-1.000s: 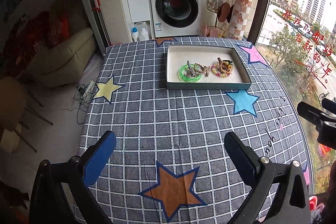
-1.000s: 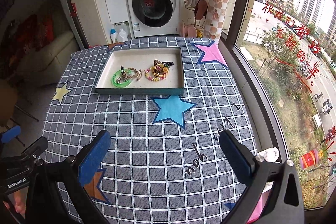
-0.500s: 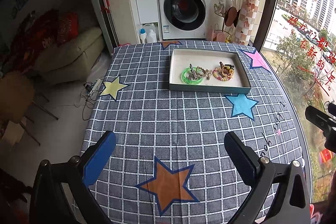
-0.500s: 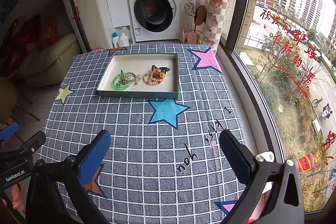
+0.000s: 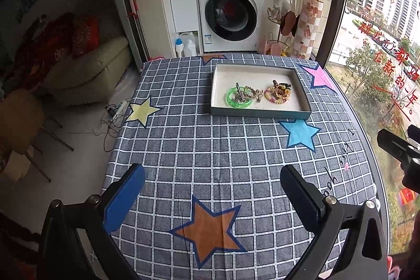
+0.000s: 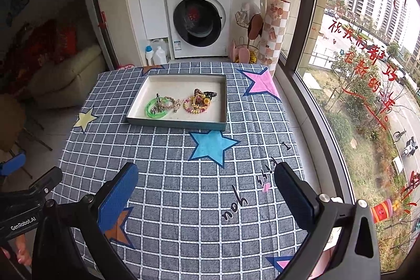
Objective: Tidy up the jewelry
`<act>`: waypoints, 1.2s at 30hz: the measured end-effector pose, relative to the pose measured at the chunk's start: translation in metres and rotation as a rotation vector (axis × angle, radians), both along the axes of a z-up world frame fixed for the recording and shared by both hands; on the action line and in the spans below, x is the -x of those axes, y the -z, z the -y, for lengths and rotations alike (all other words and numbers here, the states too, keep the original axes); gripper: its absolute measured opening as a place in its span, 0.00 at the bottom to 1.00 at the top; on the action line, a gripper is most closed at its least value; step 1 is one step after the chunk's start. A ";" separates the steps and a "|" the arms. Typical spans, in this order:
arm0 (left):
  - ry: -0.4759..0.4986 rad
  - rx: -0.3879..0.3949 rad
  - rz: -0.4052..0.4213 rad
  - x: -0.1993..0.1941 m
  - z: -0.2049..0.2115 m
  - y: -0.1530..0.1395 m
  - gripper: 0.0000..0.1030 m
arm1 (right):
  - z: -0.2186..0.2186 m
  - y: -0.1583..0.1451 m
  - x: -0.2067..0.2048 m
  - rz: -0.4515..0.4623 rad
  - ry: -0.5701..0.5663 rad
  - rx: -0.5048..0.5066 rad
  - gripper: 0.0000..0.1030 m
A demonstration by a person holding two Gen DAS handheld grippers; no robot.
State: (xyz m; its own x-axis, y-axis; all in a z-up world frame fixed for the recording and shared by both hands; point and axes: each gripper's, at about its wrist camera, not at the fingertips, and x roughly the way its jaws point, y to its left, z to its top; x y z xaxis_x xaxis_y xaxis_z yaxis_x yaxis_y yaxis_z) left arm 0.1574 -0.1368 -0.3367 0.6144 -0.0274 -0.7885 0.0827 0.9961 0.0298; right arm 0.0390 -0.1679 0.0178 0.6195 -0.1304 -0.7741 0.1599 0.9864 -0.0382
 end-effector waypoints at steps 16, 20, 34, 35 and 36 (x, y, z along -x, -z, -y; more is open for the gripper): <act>0.018 0.001 -0.003 0.004 -0.003 -0.004 1.00 | -0.004 -0.002 0.002 0.001 0.010 0.000 1.00; 0.022 0.003 -0.005 0.005 -0.003 -0.004 1.00 | -0.004 -0.002 0.002 0.001 0.010 0.001 1.00; 0.025 0.007 -0.007 0.004 -0.003 -0.005 1.00 | -0.008 -0.001 0.003 -0.005 0.009 -0.002 1.00; 0.025 0.007 -0.007 0.004 -0.003 -0.006 1.00 | -0.008 -0.001 0.003 -0.005 0.008 -0.002 1.00; 0.025 0.006 -0.006 0.004 -0.003 -0.006 1.00 | -0.008 -0.001 0.003 -0.006 0.009 -0.002 1.00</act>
State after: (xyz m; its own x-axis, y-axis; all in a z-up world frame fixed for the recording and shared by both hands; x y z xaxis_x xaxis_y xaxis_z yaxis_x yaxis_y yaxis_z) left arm 0.1530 -0.1334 -0.3310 0.6087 -0.0479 -0.7919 0.1081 0.9939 0.0230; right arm 0.0359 -0.1599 0.0187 0.6140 -0.1339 -0.7779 0.1681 0.9851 -0.0369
